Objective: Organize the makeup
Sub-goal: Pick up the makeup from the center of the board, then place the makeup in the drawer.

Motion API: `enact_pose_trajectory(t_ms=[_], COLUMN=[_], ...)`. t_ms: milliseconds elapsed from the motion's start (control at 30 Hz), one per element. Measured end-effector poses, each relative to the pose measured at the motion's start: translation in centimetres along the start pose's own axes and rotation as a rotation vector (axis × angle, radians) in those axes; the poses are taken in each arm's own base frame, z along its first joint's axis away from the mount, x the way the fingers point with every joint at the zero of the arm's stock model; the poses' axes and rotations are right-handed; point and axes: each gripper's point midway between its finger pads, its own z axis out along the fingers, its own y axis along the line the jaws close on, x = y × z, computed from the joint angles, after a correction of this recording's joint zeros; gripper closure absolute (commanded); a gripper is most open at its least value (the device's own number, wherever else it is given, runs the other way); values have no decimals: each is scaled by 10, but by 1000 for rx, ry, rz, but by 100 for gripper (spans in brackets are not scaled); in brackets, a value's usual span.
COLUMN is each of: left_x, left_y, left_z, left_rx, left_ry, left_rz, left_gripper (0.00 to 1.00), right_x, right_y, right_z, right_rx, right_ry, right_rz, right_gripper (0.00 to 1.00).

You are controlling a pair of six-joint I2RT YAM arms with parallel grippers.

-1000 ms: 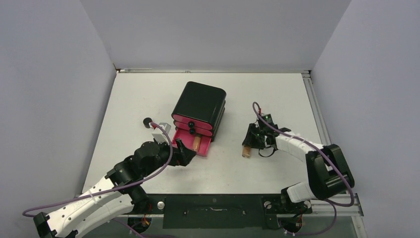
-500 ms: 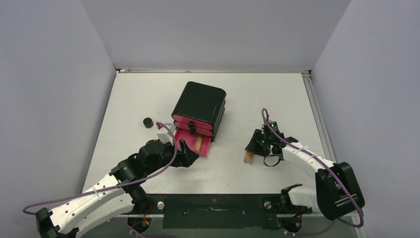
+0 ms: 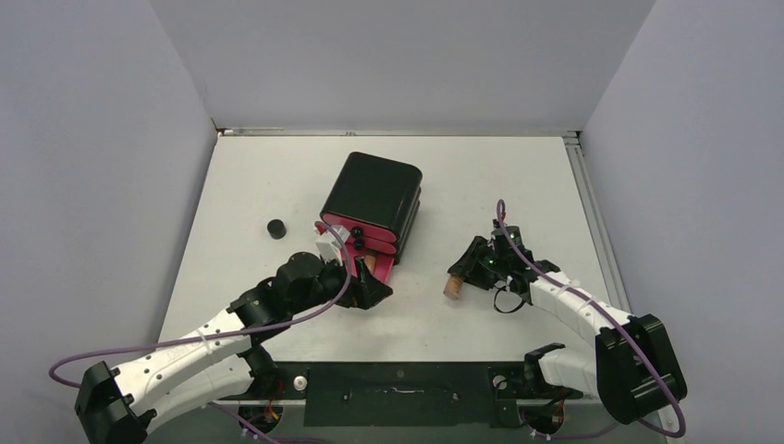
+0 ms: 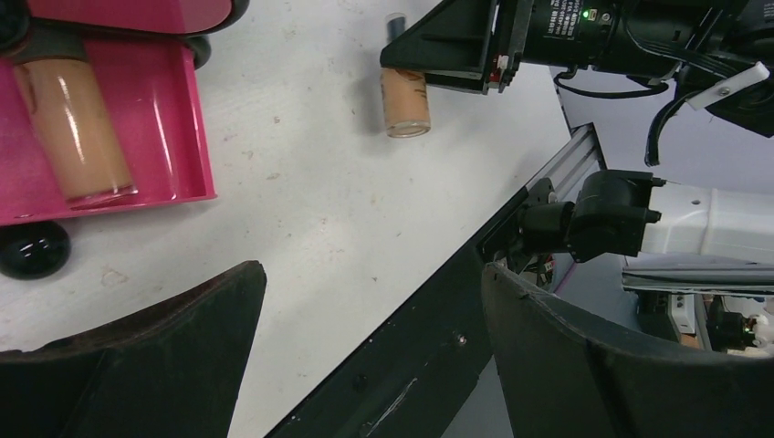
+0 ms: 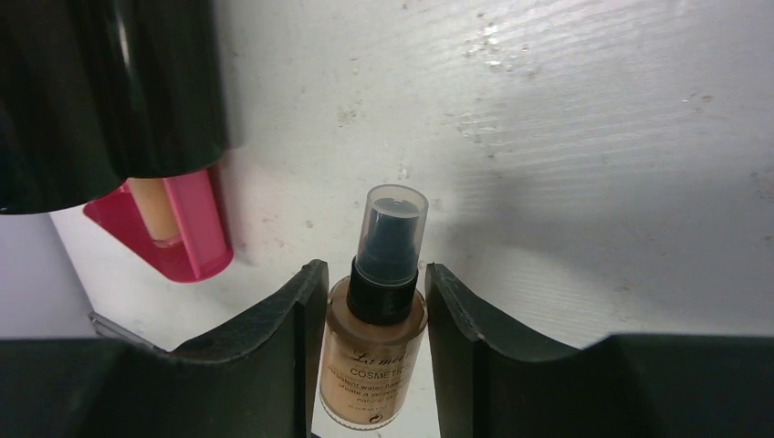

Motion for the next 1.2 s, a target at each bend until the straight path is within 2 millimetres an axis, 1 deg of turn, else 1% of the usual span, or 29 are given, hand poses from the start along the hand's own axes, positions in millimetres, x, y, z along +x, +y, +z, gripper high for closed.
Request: enact_pose_trajectory(t_ms=[100, 200, 300, 400, 500, 600, 700, 800, 867, 900, 1033, 1167, 1200], left_x=[0, 1, 6, 13, 19, 24, 28, 33, 36, 36, 37, 37, 36], left_y=[-5, -12, -17, -18, -18, -15, -13, -13, -14, -15, -17, -16, -16], left_z=[4, 10, 16, 22, 26, 28, 31, 34, 37, 37, 39, 40, 40], left_rx=[22, 60, 94, 104, 100, 91, 82, 77, 77, 78, 87, 84, 82], left_ry=[6, 6, 22, 51, 74, 93, 109, 133, 146, 150, 154, 150, 147], left_rz=[-4, -21, -41, -47, -47, -48, -48, -47, -45, -45, -42, -42, -42], left_gripper=[15, 15, 15, 16, 18, 19, 19, 21, 26, 28, 30, 37, 37], right_x=[2, 10, 18, 26, 32, 35, 37, 41, 44, 46, 49, 49, 49], right_y=[11, 28, 45, 62, 83, 107, 127, 137, 141, 142, 152, 162, 164], right_z=[-1, -2, -5, -8, -13, -19, -25, -28, -29, -29, -34, -39, -40], right_rx=[-35, -85, -131, -176, -230, -281, -326, -352, -359, -362, -381, -404, -410], right_ry=[-2, 10, 18, 17, 16, 4, -15, -28, -30, -32, -36, -39, -38], right_rz=[6, -10, -22, -35, -63, -97, -118, -127, -136, -140, -153, -160, -163], right_gripper=[69, 69, 69, 68, 68, 68, 68, 68, 68, 68, 68, 68, 68])
